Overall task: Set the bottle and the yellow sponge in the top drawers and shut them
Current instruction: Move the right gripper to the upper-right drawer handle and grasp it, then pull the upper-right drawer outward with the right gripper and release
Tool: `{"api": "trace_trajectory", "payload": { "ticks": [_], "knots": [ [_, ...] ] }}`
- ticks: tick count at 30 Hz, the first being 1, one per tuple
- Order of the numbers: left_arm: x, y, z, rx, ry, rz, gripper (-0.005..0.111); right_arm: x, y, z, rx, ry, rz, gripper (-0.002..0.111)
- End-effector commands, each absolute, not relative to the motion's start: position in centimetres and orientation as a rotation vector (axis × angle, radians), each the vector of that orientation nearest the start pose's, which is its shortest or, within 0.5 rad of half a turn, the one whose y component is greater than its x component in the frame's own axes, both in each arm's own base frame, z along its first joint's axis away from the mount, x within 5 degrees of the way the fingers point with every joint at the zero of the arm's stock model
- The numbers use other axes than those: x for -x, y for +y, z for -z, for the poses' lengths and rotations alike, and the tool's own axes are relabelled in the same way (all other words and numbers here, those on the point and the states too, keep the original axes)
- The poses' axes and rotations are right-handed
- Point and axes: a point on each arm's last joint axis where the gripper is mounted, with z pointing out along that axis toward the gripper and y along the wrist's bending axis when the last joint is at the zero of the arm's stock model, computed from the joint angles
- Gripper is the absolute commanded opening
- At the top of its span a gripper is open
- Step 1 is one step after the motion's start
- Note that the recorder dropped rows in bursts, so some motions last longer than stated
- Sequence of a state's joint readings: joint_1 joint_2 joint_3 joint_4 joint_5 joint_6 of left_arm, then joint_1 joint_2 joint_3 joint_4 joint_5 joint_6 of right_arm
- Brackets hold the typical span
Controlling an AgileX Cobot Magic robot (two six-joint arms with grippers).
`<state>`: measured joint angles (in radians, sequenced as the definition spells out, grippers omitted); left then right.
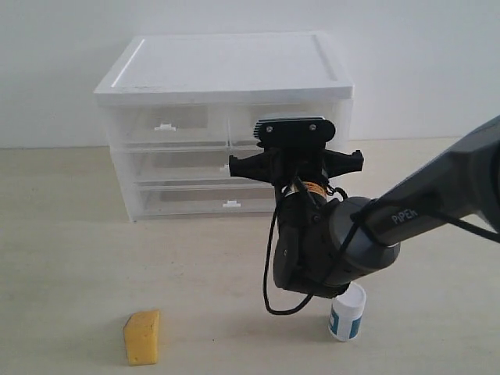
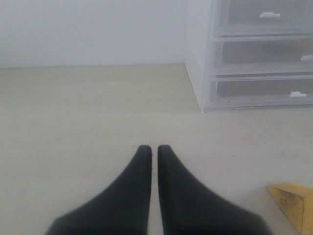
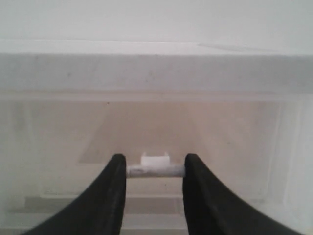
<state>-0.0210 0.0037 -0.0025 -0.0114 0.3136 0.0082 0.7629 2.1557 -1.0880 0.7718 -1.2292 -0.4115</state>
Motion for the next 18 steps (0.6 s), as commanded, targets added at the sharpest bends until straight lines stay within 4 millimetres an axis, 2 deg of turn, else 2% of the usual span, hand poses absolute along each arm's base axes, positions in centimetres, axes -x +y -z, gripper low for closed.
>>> {"api": "trace_trajectory", "payload": {
  "ticks": [1, 3, 9, 18],
  "knots": [
    [-5.4, -0.2, -18.5, -0.006, 1.791, 0.032, 0.004, -32.2, 23.7, -15.5, 0.08, 1.501, -0.011, 0.0],
    [-5.4, -0.2, -18.5, -0.006, 1.791, 0.032, 0.004, -31.4, 23.4, -16.0, 0.081, 1.502, -0.025, 0.0],
    [-5.4, -0.2, -18.5, -0.006, 1.791, 0.032, 0.004, -28.6, 22.1, -15.8, 0.104, 1.547, -0.059, 0.0],
    [-5.4, -0.2, -18.5, -0.006, 1.791, 0.032, 0.004, -24.8, 22.3, -15.6, 0.141, 1.603, -0.078, 0.0]
  ]
}}
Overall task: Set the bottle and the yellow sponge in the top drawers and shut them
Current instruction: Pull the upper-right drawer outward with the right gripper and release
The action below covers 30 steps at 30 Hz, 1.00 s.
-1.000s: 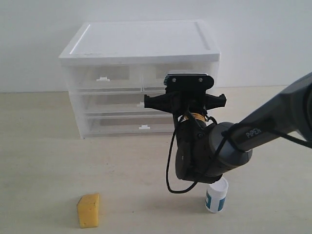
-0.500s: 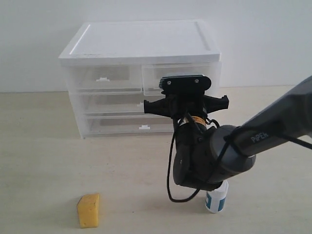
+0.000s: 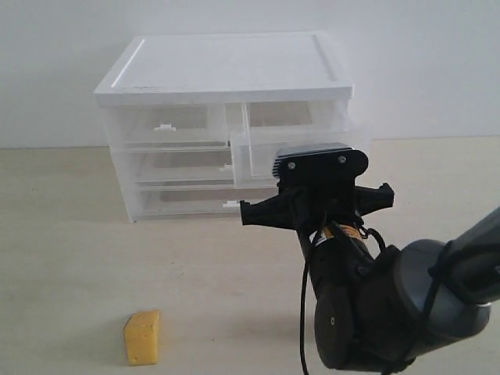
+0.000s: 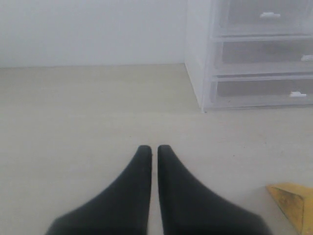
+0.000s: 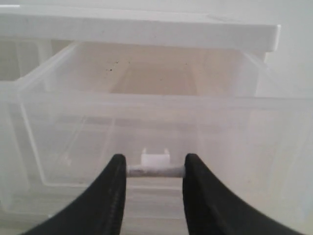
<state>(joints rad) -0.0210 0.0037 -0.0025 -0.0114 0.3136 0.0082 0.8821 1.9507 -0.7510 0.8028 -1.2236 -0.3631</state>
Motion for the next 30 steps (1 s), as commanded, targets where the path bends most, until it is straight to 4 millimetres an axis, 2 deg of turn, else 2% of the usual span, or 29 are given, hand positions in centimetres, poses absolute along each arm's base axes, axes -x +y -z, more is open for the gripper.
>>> {"api": "trace_trajectory", "payload": {
  "ticks": [1, 9, 14, 16, 24, 26, 30],
  "knots": [
    [-5.4, -0.2, -18.5, -0.006, 1.791, 0.032, 0.004, -24.6, 22.1, -15.5, 0.132, 1.611, -0.073, 0.0],
    [-5.4, -0.2, -18.5, -0.006, 1.791, 0.032, 0.004, -22.6, 23.3, -15.5, 0.141, 1.632, -0.1, 0.0],
    [-5.4, -0.2, -18.5, -0.006, 1.791, 0.032, 0.004, -22.5, 23.4, -15.5, 0.137, 1.635, -0.101, 0.001],
    [-5.4, -0.2, -18.5, -0.006, 1.791, 0.032, 0.004, -22.5, 23.3, -15.5, 0.135, 1.636, -0.1, 0.008],
    [-5.4, -0.2, -18.5, -0.006, 1.791, 0.032, 0.004, -22.4, 23.0, -15.3, 0.1, 1.657, -0.069, 0.076],
    [-5.4, -0.2, -18.5, -0.006, 1.791, 0.032, 0.004, -22.0, 23.1, -15.1, 0.11, 1.671, -0.029, 0.083],
    [-5.4, -0.2, -18.5, -0.006, 1.791, 0.032, 0.004, -21.0, 23.6, -15.2, 0.187, 1.677, 0.032, 0.083]
  ]
}}
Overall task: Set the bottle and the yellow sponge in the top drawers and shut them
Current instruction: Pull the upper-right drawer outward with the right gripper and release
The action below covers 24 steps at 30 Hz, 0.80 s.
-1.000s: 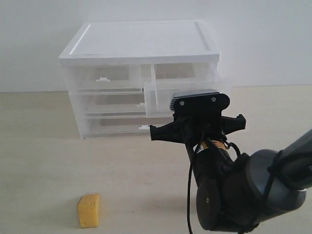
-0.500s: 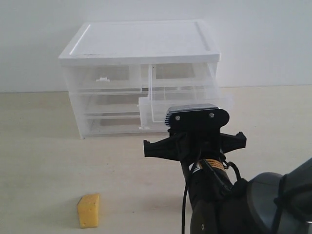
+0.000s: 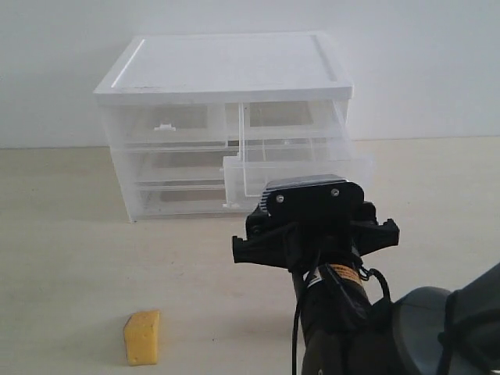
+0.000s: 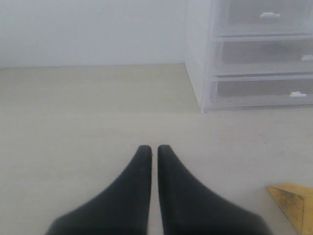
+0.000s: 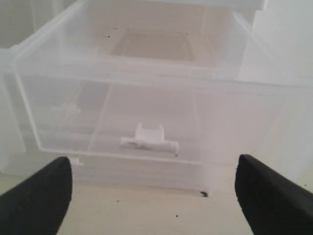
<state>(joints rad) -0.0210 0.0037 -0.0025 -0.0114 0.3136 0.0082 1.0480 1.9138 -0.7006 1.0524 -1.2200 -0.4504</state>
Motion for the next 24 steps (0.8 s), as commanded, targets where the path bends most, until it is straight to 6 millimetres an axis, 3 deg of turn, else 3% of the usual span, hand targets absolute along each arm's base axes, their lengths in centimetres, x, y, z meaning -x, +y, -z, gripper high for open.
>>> {"api": "trace_trajectory", "payload": {
  "ticks": [1, 5, 11, 15, 20, 24],
  "knots": [
    [-5.4, -0.2, -18.5, -0.006, 1.791, 0.032, 0.004, -20.9, 23.7, -15.3, 0.188, 1.676, 0.029, 0.083],
    [-5.4, -0.2, -18.5, -0.006, 1.791, 0.032, 0.004, -20.0, 23.8, -15.9, 0.142, 1.708, 0.021, 0.083],
    [-5.4, -0.2, -18.5, -0.006, 1.791, 0.032, 0.004, -18.7, 24.4, -16.7, 0.266, 1.802, -0.001, 0.083],
    [-5.4, -0.2, -18.5, -0.006, 1.791, 0.032, 0.004, -18.1, 24.5, -17.3, 0.365, 1.825, 0.004, 0.068],
    [-5.4, -0.2, -18.5, -0.006, 1.791, 0.032, 0.004, -16.8, 23.0, -17.8, 0.457, 1.871, -0.061, 0.046],
    [-5.4, -0.2, -18.5, -0.006, 1.791, 0.032, 0.004, -15.1, 21.7, -18.1, 0.6, 1.906, -0.158, 0.042]
  ]
}}
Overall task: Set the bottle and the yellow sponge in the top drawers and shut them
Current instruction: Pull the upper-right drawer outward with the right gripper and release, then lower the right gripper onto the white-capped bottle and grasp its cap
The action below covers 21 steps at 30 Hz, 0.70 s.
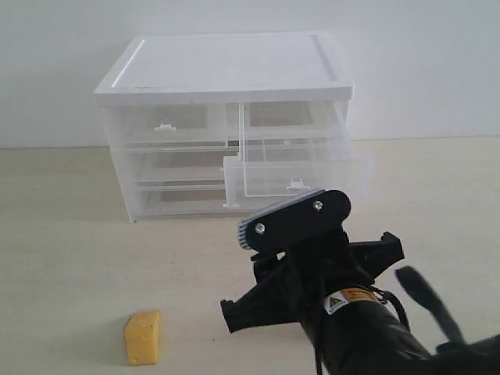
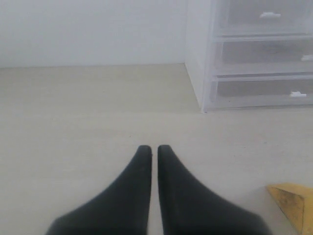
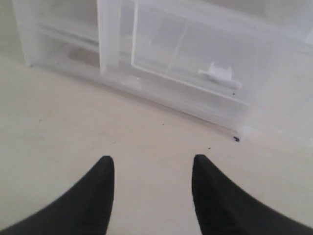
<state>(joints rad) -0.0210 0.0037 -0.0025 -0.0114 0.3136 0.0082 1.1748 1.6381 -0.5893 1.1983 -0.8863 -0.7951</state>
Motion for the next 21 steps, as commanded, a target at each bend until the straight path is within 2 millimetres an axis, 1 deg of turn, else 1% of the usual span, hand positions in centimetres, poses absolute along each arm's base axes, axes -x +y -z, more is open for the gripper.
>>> {"api": "trace_trajectory", "payload": {
  "ticks": [1, 3, 6, 7, 9, 10, 11, 14, 15, 18, 19, 20, 21],
  "knots": [
    [-5.4, -0.2, -18.5, -0.006, 1.791, 0.032, 0.004, -14.7, 21.4, -18.3, 0.657, 1.91, -0.186, 0.042],
    [-5.4, -0.2, -18.5, -0.006, 1.791, 0.032, 0.004, -13.8, 21.1, -18.9, 0.757, 1.915, -0.24, 0.042],
    [-5.4, -0.2, -18.5, -0.006, 1.791, 0.032, 0.004, -12.4, 21.2, -19.5, 1.006, 1.913, -0.323, 0.042],
    [-5.4, -0.2, -18.5, -0.006, 1.791, 0.032, 0.004, -12.1, 21.1, -19.6, 1.071, 1.912, -0.348, 0.041],
    [-5.4, -0.2, -18.5, -0.006, 1.791, 0.032, 0.004, -11.9, 20.7, -19.7, 1.146, 1.928, -0.391, 0.04],
    [-5.4, -0.2, -18.5, -0.006, 1.791, 0.032, 0.004, -12.1, 20.5, -19.5, 1.172, 1.955, -0.412, 0.035],
    [-5.4, -0.2, -18.5, -0.006, 1.791, 0.032, 0.004, -12.3, 20.2, -19.4, 1.191, 1.981, -0.43, 0.027],
    [-5.4, -0.2, -18.5, -0.006, 1.791, 0.032, 0.004, -13.1, 19.1, -18.8, 1.215, 2.082, -0.497, 0.003],
    [-5.4, -0.2, -18.5, -0.006, 1.791, 0.032, 0.004, -13.4, 18.6, -18.6, 1.224, 2.119, -0.526, 0.0],
    [-5.4, -0.2, -18.5, -0.006, 1.791, 0.032, 0.004, -14.0, 17.6, -18.9, 1.293, 2.199, -0.647, 0.002],
    [-5.4, -0.2, -18.5, -0.006, 1.791, 0.032, 0.004, -14.5, 17.2, -19.7, 1.314, 2.264, -0.746, 0.001],
    [-5.4, -0.2, -18.5, -0.006, 1.791, 0.032, 0.004, -14.7, 17.0, -20.0, 1.328, 2.29, -0.76, 0.001],
    [-5.4, -0.2, -18.5, -0.006, 1.791, 0.032, 0.004, -15.3, 16.4, -20.9, 1.341, 2.384, -0.737, 0.001]
  ]
}}
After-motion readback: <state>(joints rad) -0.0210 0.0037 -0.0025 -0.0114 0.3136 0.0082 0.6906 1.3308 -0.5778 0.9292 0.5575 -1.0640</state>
